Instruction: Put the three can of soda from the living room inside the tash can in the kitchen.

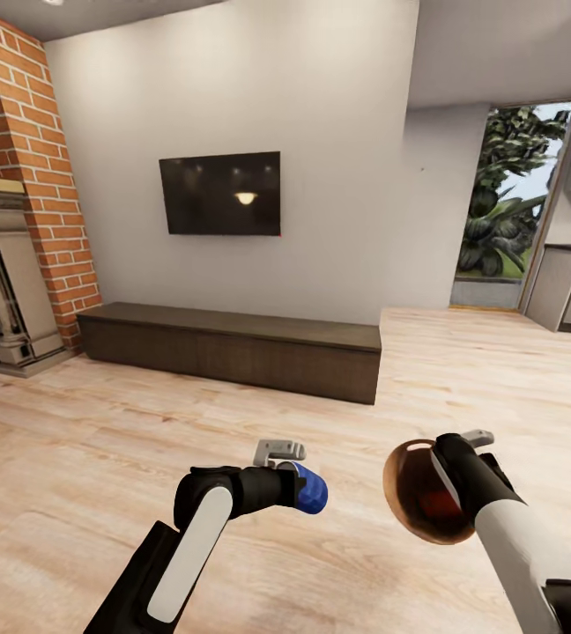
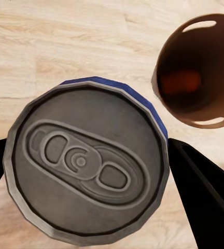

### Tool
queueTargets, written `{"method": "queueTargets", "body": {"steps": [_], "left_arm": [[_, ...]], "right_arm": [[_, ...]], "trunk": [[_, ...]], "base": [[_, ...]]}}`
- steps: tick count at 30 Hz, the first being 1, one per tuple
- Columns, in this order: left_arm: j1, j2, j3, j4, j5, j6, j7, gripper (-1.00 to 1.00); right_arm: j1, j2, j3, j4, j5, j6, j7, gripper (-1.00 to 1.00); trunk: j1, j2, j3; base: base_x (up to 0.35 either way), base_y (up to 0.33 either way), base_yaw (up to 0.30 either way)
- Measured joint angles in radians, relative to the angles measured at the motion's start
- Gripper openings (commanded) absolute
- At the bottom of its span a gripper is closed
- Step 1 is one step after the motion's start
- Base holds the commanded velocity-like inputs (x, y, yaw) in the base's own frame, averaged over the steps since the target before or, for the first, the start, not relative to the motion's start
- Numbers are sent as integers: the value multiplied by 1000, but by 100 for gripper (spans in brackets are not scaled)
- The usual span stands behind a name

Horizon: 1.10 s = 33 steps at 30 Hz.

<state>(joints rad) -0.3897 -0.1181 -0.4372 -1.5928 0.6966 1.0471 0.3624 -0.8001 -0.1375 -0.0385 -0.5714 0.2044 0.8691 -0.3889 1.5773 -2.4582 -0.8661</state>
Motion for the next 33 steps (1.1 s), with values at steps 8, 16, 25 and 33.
{"method": "queueTargets", "body": {"steps": [8, 16, 25, 33], "left_arm": [[0, -1, 0, 0, 1, 0, -1, -100], [0, -2, 0, 1, 2, 0, -29, -100], [0, -2, 0, 1, 1, 0, -93, -100], [0, -3, 1, 3, 0, -51, -106, -100]], "right_arm": [[0, 37, 39, 50, -9, -48, -85, -100], [0, 60, 45, 54, -3, -47, -101, -100], [0, 108, 52, 54, 3, -45, -102, -100], [0, 142, 65, 56, 10, -42, -104, -100]], "trunk": [[-31, 56, 25], [-38, 70, 31], [-39, 70, 31], [-39, 70, 31]], "base": [[0, 0, 0], [0, 0, 0], [0, 0, 0], [0, 0, 0]]}}
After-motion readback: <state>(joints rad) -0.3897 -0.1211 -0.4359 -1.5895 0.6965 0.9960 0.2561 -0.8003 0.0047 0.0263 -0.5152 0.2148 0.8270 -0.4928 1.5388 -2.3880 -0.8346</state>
